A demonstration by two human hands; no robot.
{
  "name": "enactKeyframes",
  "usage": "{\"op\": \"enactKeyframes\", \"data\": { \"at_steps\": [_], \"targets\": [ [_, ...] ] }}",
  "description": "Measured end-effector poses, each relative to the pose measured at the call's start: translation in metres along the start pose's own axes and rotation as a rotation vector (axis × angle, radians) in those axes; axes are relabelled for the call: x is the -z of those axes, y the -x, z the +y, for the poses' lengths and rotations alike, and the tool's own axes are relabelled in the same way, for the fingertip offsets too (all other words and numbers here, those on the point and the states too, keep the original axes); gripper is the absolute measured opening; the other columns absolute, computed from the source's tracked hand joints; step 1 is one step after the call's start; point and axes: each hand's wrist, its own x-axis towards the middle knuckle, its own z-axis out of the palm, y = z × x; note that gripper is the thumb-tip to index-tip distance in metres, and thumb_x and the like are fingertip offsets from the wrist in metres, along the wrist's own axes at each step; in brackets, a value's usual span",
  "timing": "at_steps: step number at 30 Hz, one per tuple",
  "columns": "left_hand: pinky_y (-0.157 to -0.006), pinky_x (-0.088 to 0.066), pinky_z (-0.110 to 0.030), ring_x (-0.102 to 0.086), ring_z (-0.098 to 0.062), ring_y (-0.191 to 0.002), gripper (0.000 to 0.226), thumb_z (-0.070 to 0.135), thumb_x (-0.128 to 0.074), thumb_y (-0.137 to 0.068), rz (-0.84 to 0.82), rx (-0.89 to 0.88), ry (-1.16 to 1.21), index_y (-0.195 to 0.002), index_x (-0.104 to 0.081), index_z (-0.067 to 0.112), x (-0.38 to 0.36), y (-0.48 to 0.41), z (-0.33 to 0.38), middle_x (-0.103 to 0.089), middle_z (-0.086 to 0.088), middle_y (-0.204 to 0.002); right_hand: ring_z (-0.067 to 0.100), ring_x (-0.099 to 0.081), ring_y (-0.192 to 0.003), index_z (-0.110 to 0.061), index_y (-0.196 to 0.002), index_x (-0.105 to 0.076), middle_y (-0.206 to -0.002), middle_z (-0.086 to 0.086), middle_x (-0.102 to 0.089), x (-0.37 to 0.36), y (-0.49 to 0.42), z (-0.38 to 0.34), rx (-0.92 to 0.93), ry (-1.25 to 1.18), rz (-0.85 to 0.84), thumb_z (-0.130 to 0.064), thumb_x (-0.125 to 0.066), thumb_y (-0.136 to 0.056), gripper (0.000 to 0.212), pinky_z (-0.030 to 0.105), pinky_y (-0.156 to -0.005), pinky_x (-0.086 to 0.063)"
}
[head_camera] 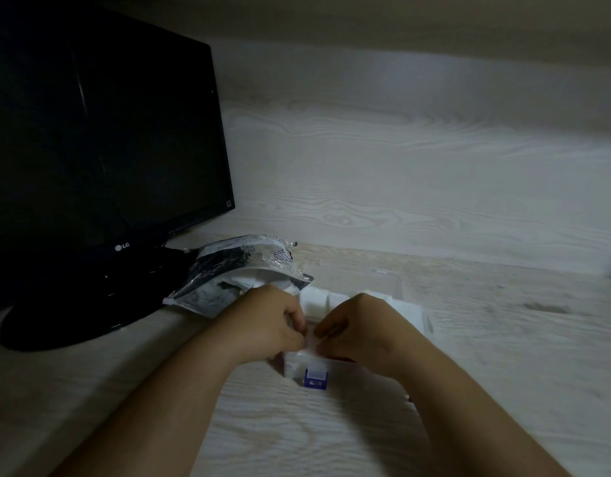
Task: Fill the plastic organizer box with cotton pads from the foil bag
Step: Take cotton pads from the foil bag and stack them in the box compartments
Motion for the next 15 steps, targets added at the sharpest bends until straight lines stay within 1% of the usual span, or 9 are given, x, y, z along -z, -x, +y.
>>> {"op": "enactKeyframes", "data": {
  "at_steps": [2,5,7,8,10,11,13,14,15],
  "targets": [
    [-0.046,-0.035,-0.014,-0.048,0.005,-0.042,0.01,0.016,-0.077,-0.071,-0.001,-0.025,-0.03,-0.07,-0.07,0.023,0.001,0.0,0.001,-0.055,0.02,-0.047,0.006,-0.066,-0.08,-0.031,-0.094,-0.078,-0.089,-0.006,-0.074,0.0,0.0,0.001,0.003,-0.01,-0.002,-0.023,-0.075,-0.075,0.021,0.02,-0.072,-0.052],
    [-0.051,-0.035,-0.016,-0.051,0.007,-0.049,0.007,0.019,-0.073,-0.073,0.011,-0.042,-0.05,-0.07,-0.072,0.026,0.004,0.001,0.002,-0.057,0.026,-0.051,0.004,-0.066,-0.075,-0.031,-0.092,-0.078,-0.086,-0.006,-0.074,0.001,0.0,0.0,0.004,-0.012,-0.002,-0.021,-0.074,-0.075,0.02,0.019,-0.069,-0.052],
    [-0.05,-0.035,-0.014,-0.052,0.008,-0.049,0.011,0.017,-0.069,-0.075,0.049,-0.03,-0.023,-0.069,-0.074,0.026,0.006,0.0,0.004,-0.059,0.024,-0.051,0.0,-0.06,-0.055,-0.031,-0.083,-0.077,-0.076,-0.005,-0.072,0.003,0.0,-0.001,0.001,-0.041,0.023,-0.014,-0.072,-0.073,0.019,0.017,-0.056,-0.05],
    [-0.047,-0.033,-0.013,-0.051,0.007,-0.047,0.014,0.016,-0.068,-0.076,0.097,-0.021,0.0,-0.068,-0.073,0.025,0.007,0.0,0.005,-0.058,0.022,-0.049,-0.001,-0.056,-0.045,-0.031,-0.078,-0.074,-0.07,-0.006,-0.07,0.004,0.0,0.0,-0.007,-0.067,0.035,-0.011,-0.07,-0.073,0.021,0.016,-0.049,-0.046],
    [-0.046,-0.032,-0.016,-0.051,0.003,-0.047,0.016,0.014,-0.068,-0.076,0.266,0.023,0.011,-0.065,-0.069,0.024,0.007,-0.004,0.004,-0.056,0.014,-0.048,-0.003,-0.052,-0.037,-0.032,-0.073,-0.07,-0.065,-0.01,-0.067,0.006,-0.001,0.001,-0.017,-0.108,0.063,-0.012,-0.071,-0.076,0.021,0.014,-0.047,-0.042],
    [-0.049,-0.035,-0.019,-0.053,0.001,-0.053,0.016,0.015,-0.068,-0.077,0.364,0.056,-0.013,-0.064,-0.066,0.024,0.007,-0.005,0.004,-0.057,0.011,-0.051,-0.005,-0.053,-0.039,-0.033,-0.072,-0.07,-0.065,-0.012,-0.066,0.007,-0.002,0.002,-0.013,-0.117,0.084,-0.014,-0.073,-0.076,0.019,0.014,-0.048,-0.043],
    [-0.061,-0.043,-0.023,-0.063,-0.015,-0.073,0.011,0.017,-0.065,-0.079,0.492,0.12,-0.107,-0.07,-0.064,0.024,0.007,-0.007,0.0,-0.066,0.008,-0.072,-0.008,-0.056,-0.046,-0.032,-0.073,-0.071,-0.064,-0.015,-0.065,0.006,-0.004,0.004,-0.003,-0.123,0.131,-0.018,-0.075,-0.077,0.015,0.011,-0.052,-0.046],
    [-0.068,-0.046,-0.025,-0.064,-0.02,-0.084,0.008,0.017,-0.064,-0.082,0.509,0.137,-0.152,-0.079,-0.066,0.025,0.007,-0.007,-0.003,-0.069,0.004,-0.086,-0.008,-0.057,-0.048,-0.031,-0.075,-0.073,-0.064,-0.015,-0.065,0.006,-0.005,0.005,0.001,-0.128,0.149,-0.019,-0.075,-0.078,0.013,0.01,-0.052,-0.046],
    [-0.076,-0.049,-0.027,-0.064,-0.022,-0.093,0.013,0.018,-0.063,-0.084,0.505,0.146,-0.189,-0.093,-0.07,0.025,0.006,-0.008,-0.006,-0.07,0.001,-0.098,-0.008,-0.057,-0.048,-0.03,-0.076,-0.074,-0.064,-0.014,-0.065,0.006,-0.005,0.005,0.004,-0.14,0.163,-0.018,-0.074,-0.078,0.011,0.01,-0.051,-0.045]
  ]
}}
